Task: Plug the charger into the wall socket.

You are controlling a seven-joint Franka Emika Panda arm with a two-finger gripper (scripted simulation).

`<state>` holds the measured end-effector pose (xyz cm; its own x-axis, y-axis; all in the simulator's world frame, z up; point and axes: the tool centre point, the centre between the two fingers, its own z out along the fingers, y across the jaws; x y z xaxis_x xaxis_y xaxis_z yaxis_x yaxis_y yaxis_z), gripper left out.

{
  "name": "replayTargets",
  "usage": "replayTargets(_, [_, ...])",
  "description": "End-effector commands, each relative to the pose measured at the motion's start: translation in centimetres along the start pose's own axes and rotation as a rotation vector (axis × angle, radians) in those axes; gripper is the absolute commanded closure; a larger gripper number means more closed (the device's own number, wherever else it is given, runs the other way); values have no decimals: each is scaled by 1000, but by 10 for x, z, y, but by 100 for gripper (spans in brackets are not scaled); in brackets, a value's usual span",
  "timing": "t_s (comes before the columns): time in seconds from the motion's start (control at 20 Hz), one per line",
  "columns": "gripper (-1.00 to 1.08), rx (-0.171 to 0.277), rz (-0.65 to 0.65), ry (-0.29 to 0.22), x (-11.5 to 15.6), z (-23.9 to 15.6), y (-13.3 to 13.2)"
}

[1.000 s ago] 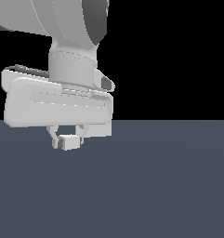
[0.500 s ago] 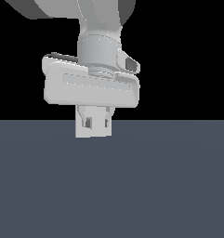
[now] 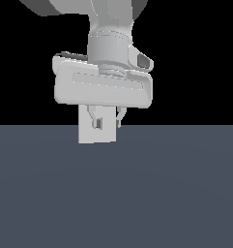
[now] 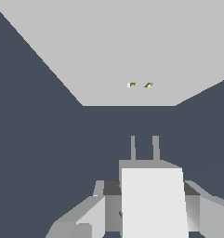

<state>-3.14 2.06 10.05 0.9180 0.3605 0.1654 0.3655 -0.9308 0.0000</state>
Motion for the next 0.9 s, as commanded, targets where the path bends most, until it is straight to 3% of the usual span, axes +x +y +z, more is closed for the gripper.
replayTargets(0.0, [108, 1, -4, 0, 0, 1, -1])
replayTargets(0.45, [108, 0, -3, -1, 5, 2, -1])
replayTargets(0.85, [108, 0, -3, -1, 32, 6, -1])
